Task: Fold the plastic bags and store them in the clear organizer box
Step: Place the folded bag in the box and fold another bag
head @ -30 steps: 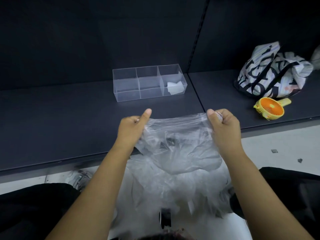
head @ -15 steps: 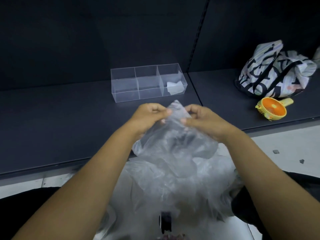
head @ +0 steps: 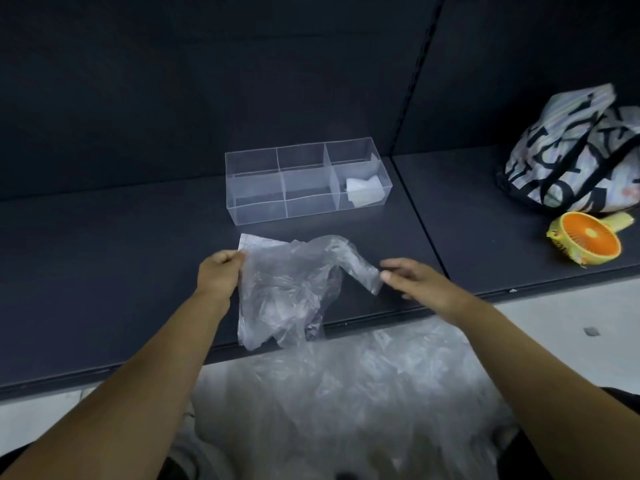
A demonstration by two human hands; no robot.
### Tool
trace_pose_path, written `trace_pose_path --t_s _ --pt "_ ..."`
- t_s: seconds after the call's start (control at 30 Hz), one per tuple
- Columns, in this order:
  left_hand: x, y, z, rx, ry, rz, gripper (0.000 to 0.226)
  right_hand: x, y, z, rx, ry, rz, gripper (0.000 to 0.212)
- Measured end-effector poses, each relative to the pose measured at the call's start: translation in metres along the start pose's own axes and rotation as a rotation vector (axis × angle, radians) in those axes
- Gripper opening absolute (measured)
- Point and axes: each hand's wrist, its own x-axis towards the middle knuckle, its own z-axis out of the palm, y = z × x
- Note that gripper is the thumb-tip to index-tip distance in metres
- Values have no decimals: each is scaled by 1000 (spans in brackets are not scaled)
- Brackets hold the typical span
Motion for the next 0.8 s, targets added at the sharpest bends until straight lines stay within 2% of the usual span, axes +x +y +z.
trace_pose_path --t_s 0.07,0.17,0.23,0.33,0.47,0.53,0.6,0.67,0.8 --pt "7 -4 0 -23 17 -4 10 12 -5 14 9 -39 14 37" --pt "16 -5 1 -40 13 -16 12 30 -14 28 34 -51 -19 19" --pt "21 -4 2 -52 4 -32 14 42 -20 33 213 -1 -14 13" --pt "27 -1 3 -89 4 -44 14 59 -28 25 477 93 47 21" --pt "34 6 3 -112 36 -67 14 72 -32 3 483 230 155 12" --pt "37 9 2 -142 44 -90 16 78 -33 -4 450 277 190 15" --pt "38 10 3 -152 37 -104 15 82 -34 -5 438 221 230 30" --pt "39 11 3 -145 28 -108 15 85 -33 3 406 78 257 39" --pt "41 11 4 -141 33 -109 15 96 -32 24 400 -88 274 17"
